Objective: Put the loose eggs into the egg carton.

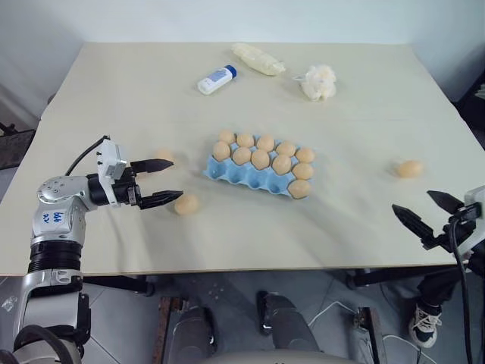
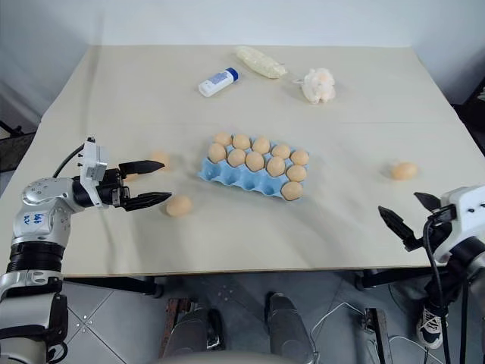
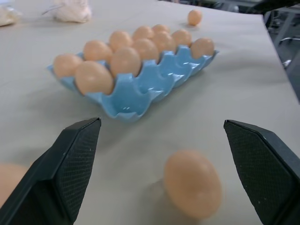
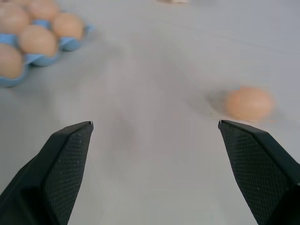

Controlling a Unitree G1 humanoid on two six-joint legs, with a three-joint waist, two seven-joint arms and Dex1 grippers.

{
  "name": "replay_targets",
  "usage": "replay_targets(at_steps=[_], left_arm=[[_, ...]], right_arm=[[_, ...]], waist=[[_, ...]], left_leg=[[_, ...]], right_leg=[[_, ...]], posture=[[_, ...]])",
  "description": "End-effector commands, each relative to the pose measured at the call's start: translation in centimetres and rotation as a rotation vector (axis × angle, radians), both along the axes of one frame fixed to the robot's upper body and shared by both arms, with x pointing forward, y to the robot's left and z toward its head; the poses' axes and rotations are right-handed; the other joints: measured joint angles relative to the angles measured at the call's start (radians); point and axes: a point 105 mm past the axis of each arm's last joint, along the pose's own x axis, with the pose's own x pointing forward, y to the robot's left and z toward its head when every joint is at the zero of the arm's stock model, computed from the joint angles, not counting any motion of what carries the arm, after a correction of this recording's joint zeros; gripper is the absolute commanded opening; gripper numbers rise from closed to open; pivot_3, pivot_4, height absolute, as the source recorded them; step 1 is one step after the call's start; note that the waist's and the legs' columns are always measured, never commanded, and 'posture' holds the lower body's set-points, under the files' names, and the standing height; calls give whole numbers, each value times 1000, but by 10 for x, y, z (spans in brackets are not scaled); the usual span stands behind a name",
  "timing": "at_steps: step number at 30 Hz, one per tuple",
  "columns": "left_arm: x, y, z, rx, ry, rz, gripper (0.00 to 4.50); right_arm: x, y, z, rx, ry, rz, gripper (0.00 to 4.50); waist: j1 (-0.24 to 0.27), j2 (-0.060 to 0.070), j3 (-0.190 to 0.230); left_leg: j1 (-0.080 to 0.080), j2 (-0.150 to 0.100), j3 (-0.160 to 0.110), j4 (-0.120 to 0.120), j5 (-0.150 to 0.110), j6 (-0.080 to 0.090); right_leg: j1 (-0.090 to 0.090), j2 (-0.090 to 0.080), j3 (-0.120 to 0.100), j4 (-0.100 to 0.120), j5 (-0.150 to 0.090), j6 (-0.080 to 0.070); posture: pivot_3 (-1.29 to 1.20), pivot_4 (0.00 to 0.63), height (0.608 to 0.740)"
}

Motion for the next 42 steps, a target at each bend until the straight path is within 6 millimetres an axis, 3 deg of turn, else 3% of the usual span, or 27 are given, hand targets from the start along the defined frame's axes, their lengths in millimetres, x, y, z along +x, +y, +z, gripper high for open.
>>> replay_targets(at_steps=[1,4,10,19,25,34,37,42], left_arm=[[-3,-4,12,-20,-42,-49,4472],[-4,-5,12,-24,-49,-52,4472],[-7,-2,22,-88,-162,-12,4472],[-13,-3,29,-125,-234,31,4472],[-19,-2,30,-129,-243,46,4472],[-26,6,25,-116,-207,48,4472],[-28,10,22,-112,-198,58,4500],[-31,15,18,-102,-178,63,4500]], right_arm=[[9,-14,12,-18,-72,-94,4500],[20,-20,13,-4,-92,-133,4500],[80,-31,17,59,-133,-206,4500],[133,-35,4,64,-76,-232,4500],[150,-29,-11,36,-22,-229,4500],[160,-26,-24,22,19,-245,4500],[162,-23,-25,37,19,-237,3866],[164,-16,-29,37,23,-222,2270]], waist=[[-5,0,0],[-7,0,0],[-33,0,0],[-35,0,0],[-36,0,0],[-58,0,0],[-62,0,0],[-74,1,1]], left_leg=[[0,0,0,0,0,0],[0,-1,0,1,1,-1],[0,-3,1,1,6,6],[-1,-4,1,-1,7,6],[-1,-4,1,-3,7,6],[-1,-5,1,-3,7,5],[-1,-5,1,-3,7,5],[-1,-5,1,-4,8,5]], right_leg=[[0,0,0,0,0,-1],[0,0,2,-1,1,-3],[1,-2,3,-2,3,-6],[-1,-3,2,-2,7,1],[-1,-4,2,-2,11,8],[-1,-5,2,-2,11,9],[-1,-5,2,-2,11,9],[-1,-6,2,-2,11,9]], posture=[[0,150,740],[0,150,740],[0,150,740],[0,150,740],[0,150,740],[0,150,740],[0,150,740],[0,150,740]])
